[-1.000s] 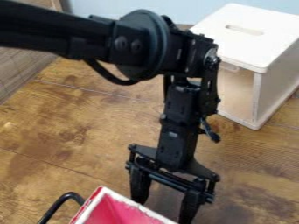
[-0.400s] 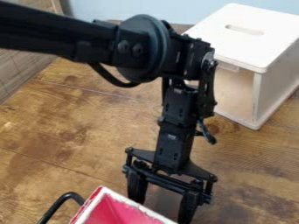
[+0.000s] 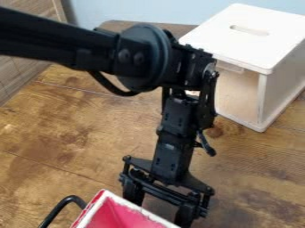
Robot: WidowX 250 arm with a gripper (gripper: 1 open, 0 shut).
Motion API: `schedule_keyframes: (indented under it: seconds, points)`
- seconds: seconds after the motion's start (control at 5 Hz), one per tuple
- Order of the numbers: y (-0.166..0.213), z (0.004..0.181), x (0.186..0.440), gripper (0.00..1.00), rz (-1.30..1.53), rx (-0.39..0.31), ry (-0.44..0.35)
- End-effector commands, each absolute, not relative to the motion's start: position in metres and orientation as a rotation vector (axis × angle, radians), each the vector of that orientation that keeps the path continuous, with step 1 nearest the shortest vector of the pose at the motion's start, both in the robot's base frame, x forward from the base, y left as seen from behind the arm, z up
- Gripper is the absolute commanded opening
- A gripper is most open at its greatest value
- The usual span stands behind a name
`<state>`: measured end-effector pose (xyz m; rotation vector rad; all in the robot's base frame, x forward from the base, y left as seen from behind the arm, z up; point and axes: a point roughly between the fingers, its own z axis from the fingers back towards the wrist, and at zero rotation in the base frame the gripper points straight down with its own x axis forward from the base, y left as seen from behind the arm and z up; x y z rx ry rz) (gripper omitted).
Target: Close the drawer
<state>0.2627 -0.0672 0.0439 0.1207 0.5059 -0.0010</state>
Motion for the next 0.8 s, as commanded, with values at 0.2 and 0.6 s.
schedule_keyframes:
  seconds: [0.2, 0.6]
  points:
    - [-0.054, 0.072, 0.267, 1.00, -0.009, 0.115, 0.450]
    - [-0.039, 0.069, 0.271, 1.00, -0.027, 0.112, 0.449]
